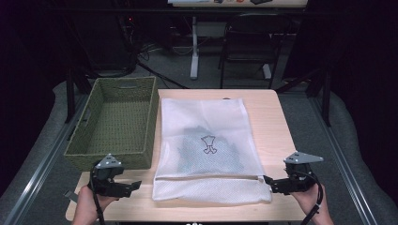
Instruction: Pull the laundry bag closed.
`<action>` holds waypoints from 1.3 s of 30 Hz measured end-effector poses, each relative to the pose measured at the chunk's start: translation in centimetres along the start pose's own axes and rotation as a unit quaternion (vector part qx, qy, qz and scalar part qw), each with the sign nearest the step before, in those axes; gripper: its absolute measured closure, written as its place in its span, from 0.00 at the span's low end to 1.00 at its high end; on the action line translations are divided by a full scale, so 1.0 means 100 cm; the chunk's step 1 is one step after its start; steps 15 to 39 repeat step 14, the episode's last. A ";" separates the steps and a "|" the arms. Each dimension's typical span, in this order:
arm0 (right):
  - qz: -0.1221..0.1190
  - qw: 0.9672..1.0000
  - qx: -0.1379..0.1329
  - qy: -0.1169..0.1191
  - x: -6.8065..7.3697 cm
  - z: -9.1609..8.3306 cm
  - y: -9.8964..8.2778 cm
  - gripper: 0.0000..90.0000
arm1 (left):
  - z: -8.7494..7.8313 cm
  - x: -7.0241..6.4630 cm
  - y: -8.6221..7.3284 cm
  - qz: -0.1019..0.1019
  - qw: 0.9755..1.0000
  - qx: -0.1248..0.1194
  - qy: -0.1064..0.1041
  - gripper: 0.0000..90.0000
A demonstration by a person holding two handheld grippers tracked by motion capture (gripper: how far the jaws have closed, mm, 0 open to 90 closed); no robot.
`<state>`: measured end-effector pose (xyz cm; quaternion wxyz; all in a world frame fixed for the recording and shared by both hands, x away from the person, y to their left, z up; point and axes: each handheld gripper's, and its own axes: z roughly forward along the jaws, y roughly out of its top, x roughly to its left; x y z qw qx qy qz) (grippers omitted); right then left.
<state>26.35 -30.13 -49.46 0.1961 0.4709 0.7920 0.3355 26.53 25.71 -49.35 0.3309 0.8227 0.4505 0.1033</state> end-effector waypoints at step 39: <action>0.065 0.996 -0.025 -0.051 -0.009 -0.020 -0.024 0.00 | -0.002 0.032 -0.023 -0.044 0.999 0.003 0.027 0.00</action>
